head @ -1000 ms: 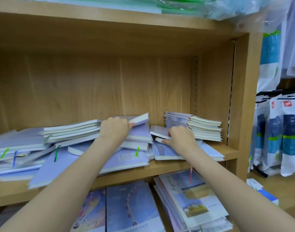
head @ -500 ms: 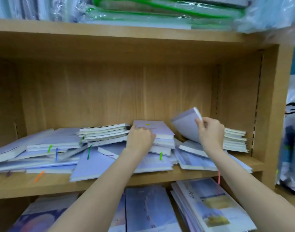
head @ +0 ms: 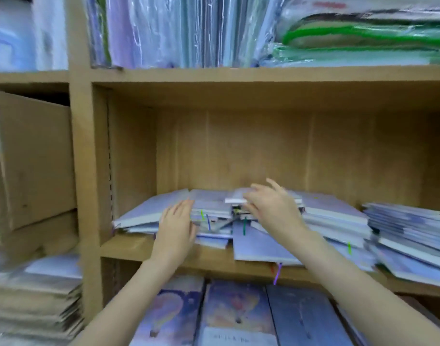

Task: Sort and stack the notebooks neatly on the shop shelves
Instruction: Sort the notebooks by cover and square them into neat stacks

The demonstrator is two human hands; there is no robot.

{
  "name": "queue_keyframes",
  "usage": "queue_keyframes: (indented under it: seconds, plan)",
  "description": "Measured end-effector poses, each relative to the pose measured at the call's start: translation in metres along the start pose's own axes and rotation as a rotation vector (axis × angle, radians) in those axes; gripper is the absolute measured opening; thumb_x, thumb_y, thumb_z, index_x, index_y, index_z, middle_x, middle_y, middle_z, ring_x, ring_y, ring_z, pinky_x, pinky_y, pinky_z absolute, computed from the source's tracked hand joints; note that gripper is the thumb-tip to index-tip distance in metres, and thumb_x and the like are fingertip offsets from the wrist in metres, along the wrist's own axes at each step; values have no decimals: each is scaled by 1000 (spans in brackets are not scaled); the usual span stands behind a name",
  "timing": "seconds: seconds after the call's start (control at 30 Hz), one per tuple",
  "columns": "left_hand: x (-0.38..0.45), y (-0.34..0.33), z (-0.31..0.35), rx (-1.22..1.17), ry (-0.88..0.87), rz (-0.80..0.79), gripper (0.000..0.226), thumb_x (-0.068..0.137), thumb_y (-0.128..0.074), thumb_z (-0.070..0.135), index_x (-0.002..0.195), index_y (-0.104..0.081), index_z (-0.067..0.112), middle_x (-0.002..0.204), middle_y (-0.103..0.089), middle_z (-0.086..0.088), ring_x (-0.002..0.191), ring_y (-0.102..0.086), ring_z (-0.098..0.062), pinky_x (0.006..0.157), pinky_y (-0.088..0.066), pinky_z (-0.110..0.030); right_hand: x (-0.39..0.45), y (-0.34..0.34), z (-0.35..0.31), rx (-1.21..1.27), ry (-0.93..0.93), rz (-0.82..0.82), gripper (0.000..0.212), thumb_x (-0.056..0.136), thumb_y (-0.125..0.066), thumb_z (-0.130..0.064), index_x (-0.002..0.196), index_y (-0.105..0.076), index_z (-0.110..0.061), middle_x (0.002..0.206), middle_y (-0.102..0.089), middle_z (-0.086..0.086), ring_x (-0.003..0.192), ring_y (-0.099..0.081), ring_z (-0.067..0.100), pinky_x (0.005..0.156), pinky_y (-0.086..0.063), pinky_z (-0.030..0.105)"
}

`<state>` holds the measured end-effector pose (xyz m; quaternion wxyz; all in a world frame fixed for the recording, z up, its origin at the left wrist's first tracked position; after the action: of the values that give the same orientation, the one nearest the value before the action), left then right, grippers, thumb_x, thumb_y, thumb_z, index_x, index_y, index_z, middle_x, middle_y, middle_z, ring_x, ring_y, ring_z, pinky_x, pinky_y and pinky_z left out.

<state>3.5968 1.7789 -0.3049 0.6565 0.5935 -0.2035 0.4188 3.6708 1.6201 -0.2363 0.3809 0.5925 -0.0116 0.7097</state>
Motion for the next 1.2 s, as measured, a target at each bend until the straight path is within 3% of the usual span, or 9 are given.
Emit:
queue_keyframes:
  seconds: [0.07,0.2,0.33,0.43,0.53,0.73,0.9,1.07,1.2]
  plan:
    - [-12,10,-40,44,67,21,49,76,-48,13,120,-55,-7,117,-61,-22,105,-60,-39,88,-47,-50,0,-36,-7,-110,-24,-298,19,87,-50,-19,100,-63,-15,97,-69,8,97,-65,22,94,-45,36]
    - [-28,13,-98,81,163,6,63,71,-75,5,127,-48,-8,127,-54,-23,116,-54,-40,95,-43,-48,4,-48,-12,-98,-135,-575,47,82,-47,5,123,-48,-18,115,-62,8,103,-58,30,74,-48,35]
    - [-27,4,-114,106,137,-12,68,62,-83,11,122,-55,-3,119,-61,-18,108,-60,-37,89,-47,-49,30,-34,-29,-78,-3,-337,59,79,-45,8,132,-48,-18,121,-60,3,102,-62,28,72,-50,35]
    - [-17,1,-107,107,72,-5,58,69,-78,16,123,-56,5,119,-61,-10,109,-58,-32,94,-43,-47,42,-37,-64,-48,221,-84,42,65,-49,-2,100,-70,-15,84,-71,1,59,-66,21,41,-45,22]
    - [-11,3,-107,60,88,13,44,84,-65,18,126,-53,13,124,-57,0,113,-51,-25,95,-37,-35,48,-82,-85,-156,221,-243,49,44,-75,0,89,-70,-19,65,-64,-4,46,-57,17,37,-22,15]
    - [-5,9,-120,14,101,36,28,90,-57,21,117,-54,17,114,-57,5,108,-51,-15,80,-40,-24,43,-149,-77,-143,87,-554,22,100,-36,-10,120,-44,-10,108,-59,7,95,-60,29,52,-28,30]
    - [5,9,-124,58,71,-52,35,90,-58,31,123,-50,22,119,-54,8,111,-47,-13,83,-38,-22,42,-164,-67,51,8,-657,34,103,-28,-27,129,-44,-11,124,-57,11,110,-54,28,81,-44,36]
    - [-3,8,-155,354,151,-191,49,91,-50,14,137,-34,20,128,-47,-1,116,-45,-22,87,-40,-29,36,-136,-81,380,23,-475,51,99,-42,-30,144,-29,-9,150,-32,5,138,-26,17,104,-12,11]
    - [1,15,-162,276,171,-131,50,90,-52,9,135,-34,18,122,-51,-2,113,-44,-22,80,-42,-30,37,-136,-88,465,-49,-505,68,92,-53,-41,146,-23,-14,155,-19,0,141,-19,14,110,-13,18]
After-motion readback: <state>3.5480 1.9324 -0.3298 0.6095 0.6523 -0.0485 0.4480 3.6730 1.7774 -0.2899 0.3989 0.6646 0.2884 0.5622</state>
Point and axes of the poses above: each hand's wrist, its own x-axis towards the middle knuckle, its own y-axis out of the back of the hand, z = x × y, the point moved 8 cm from there along x, towards the middle knuckle
